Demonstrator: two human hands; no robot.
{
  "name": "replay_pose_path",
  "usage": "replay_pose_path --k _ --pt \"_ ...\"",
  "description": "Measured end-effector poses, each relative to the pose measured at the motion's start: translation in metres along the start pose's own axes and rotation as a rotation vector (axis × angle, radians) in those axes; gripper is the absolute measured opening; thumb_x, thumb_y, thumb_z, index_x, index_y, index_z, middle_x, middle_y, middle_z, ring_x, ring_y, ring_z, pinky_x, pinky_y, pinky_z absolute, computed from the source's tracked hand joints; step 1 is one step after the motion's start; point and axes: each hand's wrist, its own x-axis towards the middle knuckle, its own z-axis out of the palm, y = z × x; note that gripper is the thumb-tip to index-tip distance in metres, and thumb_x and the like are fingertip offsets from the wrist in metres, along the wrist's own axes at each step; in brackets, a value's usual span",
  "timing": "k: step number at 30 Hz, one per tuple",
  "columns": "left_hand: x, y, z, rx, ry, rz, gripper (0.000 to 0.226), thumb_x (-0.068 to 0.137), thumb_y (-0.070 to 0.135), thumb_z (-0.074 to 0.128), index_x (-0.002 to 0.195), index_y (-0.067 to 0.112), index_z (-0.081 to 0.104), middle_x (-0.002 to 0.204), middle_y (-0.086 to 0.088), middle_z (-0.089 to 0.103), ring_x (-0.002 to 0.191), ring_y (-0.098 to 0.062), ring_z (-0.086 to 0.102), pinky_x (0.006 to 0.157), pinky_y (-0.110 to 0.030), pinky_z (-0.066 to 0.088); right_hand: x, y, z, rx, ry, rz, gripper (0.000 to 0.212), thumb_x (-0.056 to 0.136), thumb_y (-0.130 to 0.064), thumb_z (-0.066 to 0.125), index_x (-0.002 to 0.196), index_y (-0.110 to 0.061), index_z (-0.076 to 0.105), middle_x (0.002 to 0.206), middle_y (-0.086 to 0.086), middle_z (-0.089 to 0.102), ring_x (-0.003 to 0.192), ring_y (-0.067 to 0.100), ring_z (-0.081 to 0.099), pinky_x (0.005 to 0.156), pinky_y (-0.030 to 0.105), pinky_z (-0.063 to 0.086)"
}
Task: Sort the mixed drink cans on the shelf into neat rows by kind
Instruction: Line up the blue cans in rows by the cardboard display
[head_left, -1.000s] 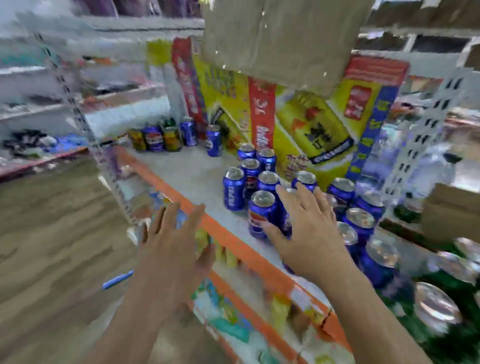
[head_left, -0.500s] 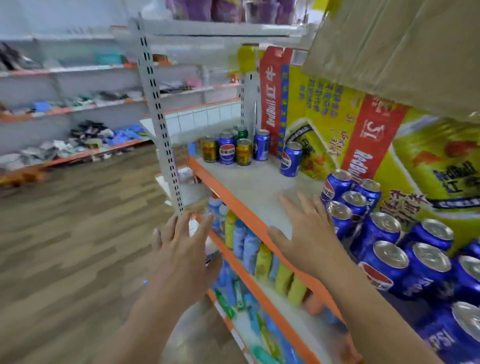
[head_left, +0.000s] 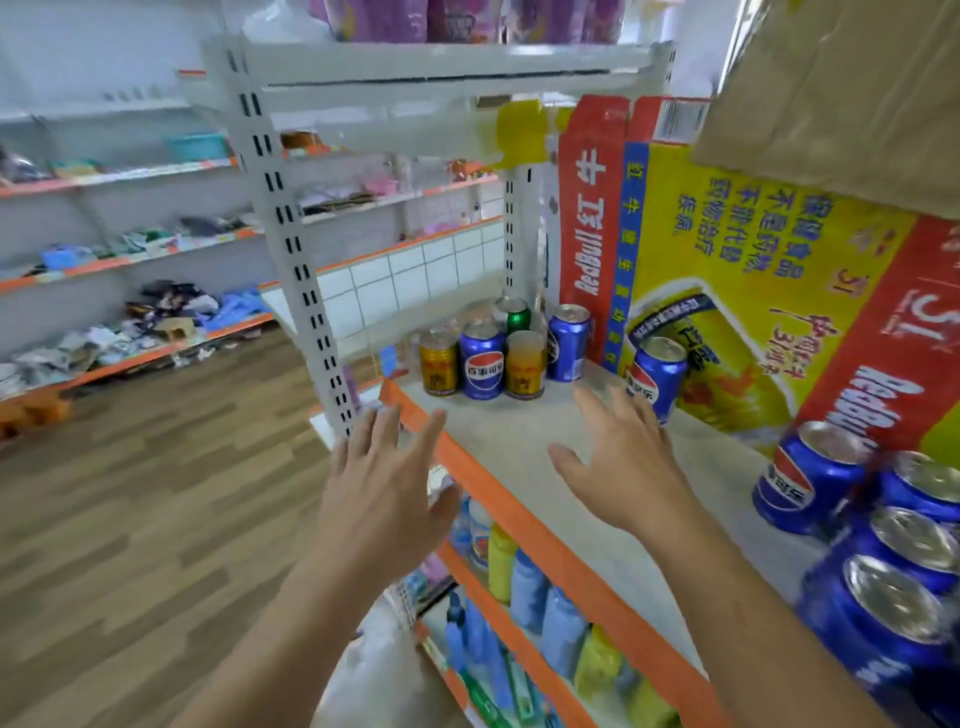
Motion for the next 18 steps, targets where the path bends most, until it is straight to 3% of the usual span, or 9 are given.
replay_pose_path --k 7,10,13,18 --pt "0.147 -0.024 0.036 0.006 -0.123 0.068 0.073 0.091 0.050 0.050 0.151 0.036 0.013 0.158 -0.006 0.010 0.147 -0.030 0.001 0.117 -0.046 0.011 0.124 0.000 0.028 0.031 -0.066 0.102 0.075 0.093 -0.038 0.055 0.153 -0.022 0.013 0.157 0.010 0.019 0.144 0.032 0.019 0.115 0.043 0.026" --pt "0.174 -0.038 0.053 -0.041 -0.156 0.080 0.071 0.089 0.048 0.054 0.149 0.038 0.016 0.156 -0.005 0.012 0.146 -0.031 0.006 0.117 -0.047 0.016 0.157 -0.010 0.036 -0.023 -0.067 0.085 0.074 0.090 -0.034 0.060 0.150 -0.022 0.018 0.153 0.013 0.024 0.138 0.036 0.028 0.109 0.045 0.034" --pt "0.198 -0.046 0.064 -0.111 -0.135 0.094 0.070 0.083 0.045 0.056 0.144 0.040 0.021 0.150 -0.004 0.022 0.143 -0.031 0.017 0.115 -0.047 0.025 0.185 -0.020 0.042 -0.056 -0.120 0.076 0.080 0.090 -0.032 0.061 0.152 -0.021 0.012 0.157 0.008 0.016 0.140 0.034 0.027 0.109 0.045 0.033" --pt "0.243 -0.059 0.085 -0.146 -0.270 0.073 0.093 0.067 0.061 0.057 0.148 0.040 0.018 0.154 -0.013 0.016 0.144 -0.036 0.013 0.114 -0.053 0.026 0.218 -0.029 0.064 -0.073 -0.160 0.046 0.080 0.084 -0.030 0.063 0.150 -0.023 0.017 0.153 0.011 0.017 0.135 0.041 0.033 0.106 0.050 0.038"
